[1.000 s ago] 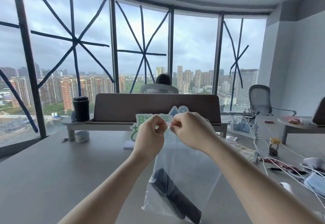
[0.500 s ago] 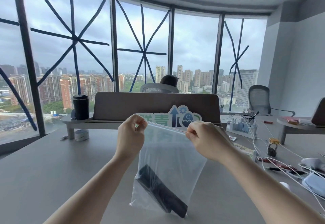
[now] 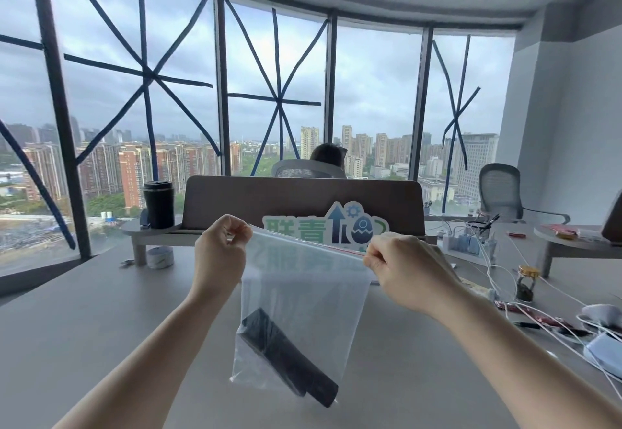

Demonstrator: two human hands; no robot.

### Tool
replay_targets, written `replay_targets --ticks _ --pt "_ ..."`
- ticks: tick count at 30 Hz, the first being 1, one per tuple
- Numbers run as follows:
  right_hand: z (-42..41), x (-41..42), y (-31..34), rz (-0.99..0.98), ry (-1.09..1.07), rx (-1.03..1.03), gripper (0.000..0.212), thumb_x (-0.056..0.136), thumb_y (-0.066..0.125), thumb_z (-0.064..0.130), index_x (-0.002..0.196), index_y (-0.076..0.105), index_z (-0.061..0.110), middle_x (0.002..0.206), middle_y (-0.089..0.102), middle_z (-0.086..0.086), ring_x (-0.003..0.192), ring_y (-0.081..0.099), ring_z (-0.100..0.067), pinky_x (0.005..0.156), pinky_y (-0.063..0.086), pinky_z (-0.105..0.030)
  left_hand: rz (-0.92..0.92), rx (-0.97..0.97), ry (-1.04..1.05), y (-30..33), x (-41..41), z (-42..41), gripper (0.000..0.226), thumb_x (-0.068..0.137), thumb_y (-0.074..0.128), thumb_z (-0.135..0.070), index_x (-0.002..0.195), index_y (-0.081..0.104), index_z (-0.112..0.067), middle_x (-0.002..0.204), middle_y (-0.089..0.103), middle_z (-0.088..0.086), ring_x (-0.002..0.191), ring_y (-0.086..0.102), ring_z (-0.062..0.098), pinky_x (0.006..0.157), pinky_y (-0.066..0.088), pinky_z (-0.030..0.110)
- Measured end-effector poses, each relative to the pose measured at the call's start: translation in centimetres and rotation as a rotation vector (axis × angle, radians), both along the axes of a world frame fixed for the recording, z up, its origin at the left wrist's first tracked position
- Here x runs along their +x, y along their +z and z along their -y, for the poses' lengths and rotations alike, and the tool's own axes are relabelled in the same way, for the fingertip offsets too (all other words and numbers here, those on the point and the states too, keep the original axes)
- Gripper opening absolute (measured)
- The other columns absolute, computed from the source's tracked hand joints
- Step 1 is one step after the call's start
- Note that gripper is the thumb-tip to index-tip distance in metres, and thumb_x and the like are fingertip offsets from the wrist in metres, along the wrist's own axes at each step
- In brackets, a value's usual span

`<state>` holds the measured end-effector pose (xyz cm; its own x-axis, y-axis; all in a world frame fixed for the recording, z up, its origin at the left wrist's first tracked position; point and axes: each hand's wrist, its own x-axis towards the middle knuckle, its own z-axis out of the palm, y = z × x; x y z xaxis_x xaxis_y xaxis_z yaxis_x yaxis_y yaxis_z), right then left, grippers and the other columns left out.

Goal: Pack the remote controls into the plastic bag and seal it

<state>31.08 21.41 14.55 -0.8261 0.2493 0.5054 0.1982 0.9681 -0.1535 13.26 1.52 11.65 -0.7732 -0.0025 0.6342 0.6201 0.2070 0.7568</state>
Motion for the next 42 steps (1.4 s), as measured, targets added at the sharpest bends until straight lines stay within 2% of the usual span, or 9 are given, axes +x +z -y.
replay_targets --ticks 8,13,19,25,29,32,35,38,42 --pt "2.2 -3.9 0.4 -0.177 0.024 -0.074 0.023 0.097 0.054 0.038 0.083 0.059 0.021 0.088 0.07 0.005 0.086 0.063 -0.027 0.072 0.051 -0.036 0.132 0.071 -0.086 -0.5 -3.6 3.0 0.019 0.088 0.057 -0.005 0.071 0.056 -0.013 0.059 0.054 0.0 0.035 0.044 0.009 0.048 0.038 0.028" --pt "3.2 -14.4 -1.0 -0.145 0.112 -0.342 0.022 0.094 0.058 0.03 0.077 0.061 0.017 0.063 0.071 0.001 0.065 0.066 -0.018 0.071 0.058 -0.042 0.275 0.02 -0.059 -2.3 -9.3 5.9 0.024 0.09 0.044 0.001 0.073 0.056 -0.012 0.075 0.061 0.005 0.039 0.062 0.012 0.039 0.048 0.026" --pt "7.4 -26.5 0.3 -0.281 0.238 -0.473 0.02 0.094 0.057 0.025 0.076 0.065 0.018 0.06 0.071 0.007 0.06 0.065 -0.012 0.064 0.054 -0.033 0.307 0.173 -0.002 0.0 -18.8 10.3 0.025 0.092 0.041 0.005 0.079 0.055 -0.011 0.085 0.065 0.008 0.055 0.069 0.018 0.051 0.058 0.031" --pt "11.2 -32.1 -4.0 -0.21 0.363 -0.521 0.018 0.089 0.063 0.022 0.073 0.071 0.018 0.07 0.075 0.004 0.069 0.068 -0.015 0.067 0.057 -0.035 0.315 0.163 0.046 -2.9 -24.8 14.9 0.021 0.092 0.053 -0.002 0.074 0.057 -0.014 0.078 0.065 0.008 0.082 0.069 0.031 0.082 0.057 0.047" --pt "12.5 -33.0 -10.4 0.03 0.345 -0.519 0.019 0.085 0.067 0.024 0.071 0.073 0.013 0.066 0.072 0.003 0.062 0.061 -0.02 0.068 0.054 -0.035 0.431 0.084 0.142 -10.1 -26.0 16.9 0.022 0.088 0.057 -0.003 0.069 0.06 -0.014 0.07 0.069 0.014 0.079 0.071 0.038 0.083 0.056 0.055" --pt "13.5 -32.2 -13.4 0.202 0.37 -0.559 0.018 0.084 0.069 0.025 0.071 0.075 0.013 0.07 0.075 -0.001 0.046 0.052 -0.005 0.063 0.054 -0.033 0.495 0.119 0.17 -13.9 -25.1 17.3 0.009 0.087 0.059 -0.008 0.08 0.06 -0.013 0.076 0.069 0.018 0.075 0.069 0.036 0.082 0.057 0.055" --pt "13.7 -29.8 -13.7 0.309 0.463 -0.581 0.014 0.087 0.067 0.025 0.078 0.074 0.019 0.078 0.077 -0.003 0.036 0.05 0.004 0.049 0.043 -0.015 0.523 0.148 0.175 -15.9 -23.5 17.5 0.004 0.088 0.058 -0.015 0.091 0.06 -0.013 0.087 0.066 0.022 0.071 0.065 0.033 0.078 0.057 0.053" --pt "12.5 -26.1 -12.1 0.286 0.51 -0.697 0.015 0.095 0.062 0.022 0.097 0.076 0.017 0.083 0.079 -0.007 0.036 0.05 0.002 0.048 0.04 -0.013 0.501 -0.008 0.316 -16.2 -20.1 17.8 0.009 0.088 0.055 -0.023 0.088 0.062 -0.018 0.083 0.066 0.013 0.079 0.063 0.034 0.074 0.05 0.044" --pt "8.5 -18.7 -8.5 0.076 0.507 -0.835 0.02 0.097 0.06 0.02 0.089 0.077 0.024 0.078 0.077 0.0 0.044 0.049 -0.013 0.053 0.046 -0.022 0.377 -0.024 0.3 -17.6 -13.2 17.2 0.016 0.088 0.057 -0.01 0.082 0.064 -0.023 0.08 0.068 0.001 0.08 0.062 0.024 0.072 0.044 0.034"
